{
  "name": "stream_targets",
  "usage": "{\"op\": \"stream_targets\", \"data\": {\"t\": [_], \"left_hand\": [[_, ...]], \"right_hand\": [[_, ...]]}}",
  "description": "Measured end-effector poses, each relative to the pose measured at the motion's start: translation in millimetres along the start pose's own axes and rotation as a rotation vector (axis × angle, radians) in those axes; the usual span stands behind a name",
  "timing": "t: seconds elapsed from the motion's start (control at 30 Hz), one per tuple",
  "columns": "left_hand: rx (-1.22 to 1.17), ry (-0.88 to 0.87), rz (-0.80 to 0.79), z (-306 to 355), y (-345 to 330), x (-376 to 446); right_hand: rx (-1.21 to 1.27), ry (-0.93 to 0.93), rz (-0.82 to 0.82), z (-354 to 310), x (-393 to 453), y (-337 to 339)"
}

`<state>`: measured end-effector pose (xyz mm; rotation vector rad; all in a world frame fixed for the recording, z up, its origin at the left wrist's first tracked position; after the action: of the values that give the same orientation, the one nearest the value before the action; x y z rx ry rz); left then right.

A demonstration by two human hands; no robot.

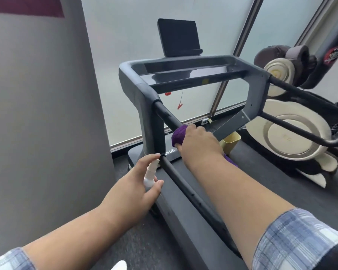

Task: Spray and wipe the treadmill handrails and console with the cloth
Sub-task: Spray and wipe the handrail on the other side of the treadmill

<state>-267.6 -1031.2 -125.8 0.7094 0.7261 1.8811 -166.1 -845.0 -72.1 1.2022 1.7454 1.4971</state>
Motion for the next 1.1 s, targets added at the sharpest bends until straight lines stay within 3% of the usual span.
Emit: {"op": "stream_targets", "data": {"t": [0.57,0.73,0.93,1.1], "left_hand": [[-0.038,-0.046,-0.028,-81,43,95],[-0.063,-0.087,-0.054,-86,50,127],[-0.133,-0.188,-0.108,-98,40,159],[-0.164,-0.204,-0.179,-112,26,167]], "right_hand": [[0.004,-0.017,-0.004,-85,124,-36],[0.018,-0.002,-0.04,-82,114,-27],[0.103,-0.119,-0.014,-37,62,-8],[0.015,-0.135,0.011,-44,67,-14]]}}
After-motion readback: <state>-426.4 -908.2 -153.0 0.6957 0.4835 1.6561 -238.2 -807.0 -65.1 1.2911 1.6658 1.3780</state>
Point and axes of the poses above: each hand's wrist, its own x-axis towards the middle knuckle, its own y-axis out of the back of the hand, z = x × y, the point moved 2 cm from there along x, towards the middle knuckle, and after that the axes turned 12 degrees about x, right-handed, at the moved point
